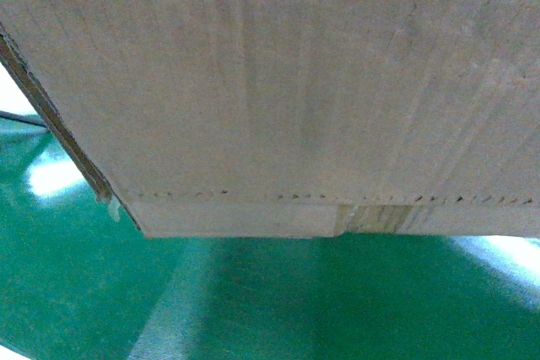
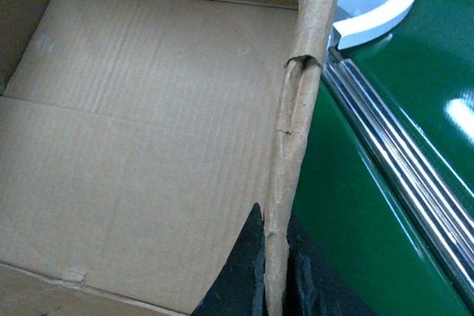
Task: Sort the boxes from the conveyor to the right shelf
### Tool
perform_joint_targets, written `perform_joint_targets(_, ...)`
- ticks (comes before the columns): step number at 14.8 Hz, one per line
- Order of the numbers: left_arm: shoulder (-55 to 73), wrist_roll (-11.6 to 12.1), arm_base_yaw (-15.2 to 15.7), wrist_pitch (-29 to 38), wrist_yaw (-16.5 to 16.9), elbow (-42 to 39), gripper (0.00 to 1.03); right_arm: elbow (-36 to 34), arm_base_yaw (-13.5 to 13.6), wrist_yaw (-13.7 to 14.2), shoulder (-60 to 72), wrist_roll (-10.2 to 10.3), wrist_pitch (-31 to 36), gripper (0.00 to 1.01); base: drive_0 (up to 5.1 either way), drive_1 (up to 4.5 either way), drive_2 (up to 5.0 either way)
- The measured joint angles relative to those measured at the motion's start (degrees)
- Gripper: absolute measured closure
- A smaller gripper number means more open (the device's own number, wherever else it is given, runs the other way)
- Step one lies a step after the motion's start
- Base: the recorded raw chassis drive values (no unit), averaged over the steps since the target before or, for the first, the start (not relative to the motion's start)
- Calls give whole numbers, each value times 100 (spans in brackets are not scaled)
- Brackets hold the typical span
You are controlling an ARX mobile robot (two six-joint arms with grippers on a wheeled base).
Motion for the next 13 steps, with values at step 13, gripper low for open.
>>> perform_joint_targets(13, -7, 70, -15, -7, 2, 0, 101, -22, -7, -15, -4, -42, -9, 99, -85, -151, -19)
